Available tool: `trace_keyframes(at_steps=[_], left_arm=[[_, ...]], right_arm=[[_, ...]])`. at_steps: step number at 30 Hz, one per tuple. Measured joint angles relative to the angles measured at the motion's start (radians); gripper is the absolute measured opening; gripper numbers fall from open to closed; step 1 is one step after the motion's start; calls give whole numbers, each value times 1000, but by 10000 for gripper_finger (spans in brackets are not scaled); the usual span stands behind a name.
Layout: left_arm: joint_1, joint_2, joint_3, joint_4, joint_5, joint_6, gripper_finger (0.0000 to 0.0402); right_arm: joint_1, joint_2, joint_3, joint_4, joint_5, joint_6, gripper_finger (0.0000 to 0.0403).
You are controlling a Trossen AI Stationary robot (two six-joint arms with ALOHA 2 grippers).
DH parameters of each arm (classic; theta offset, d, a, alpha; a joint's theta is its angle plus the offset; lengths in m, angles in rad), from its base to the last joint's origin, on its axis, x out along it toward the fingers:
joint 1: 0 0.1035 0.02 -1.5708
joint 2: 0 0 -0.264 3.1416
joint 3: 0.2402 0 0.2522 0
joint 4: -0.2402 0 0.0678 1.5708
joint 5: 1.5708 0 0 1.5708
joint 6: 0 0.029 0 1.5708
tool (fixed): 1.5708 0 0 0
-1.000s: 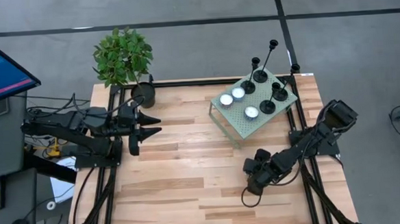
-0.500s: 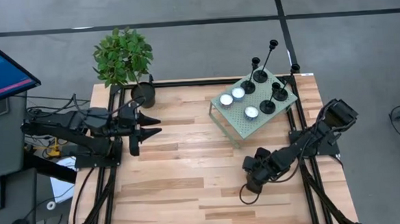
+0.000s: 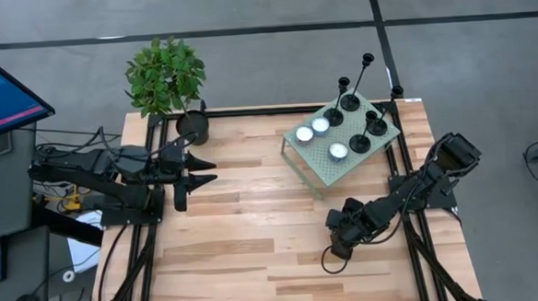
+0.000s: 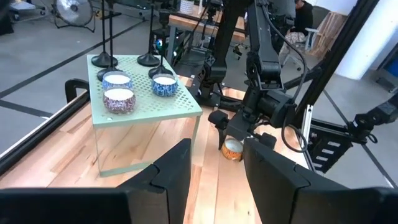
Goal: Pick & Place candle stick holders
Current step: Put the orange scented candle on the shelf
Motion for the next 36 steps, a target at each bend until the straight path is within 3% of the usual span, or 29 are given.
trace_keyframes(at_steps=[36], left_arm=[[0, -46, 0, -42, 0, 31, 145]], right_arm=[[-1, 3, 37, -60, -65, 47, 288]])
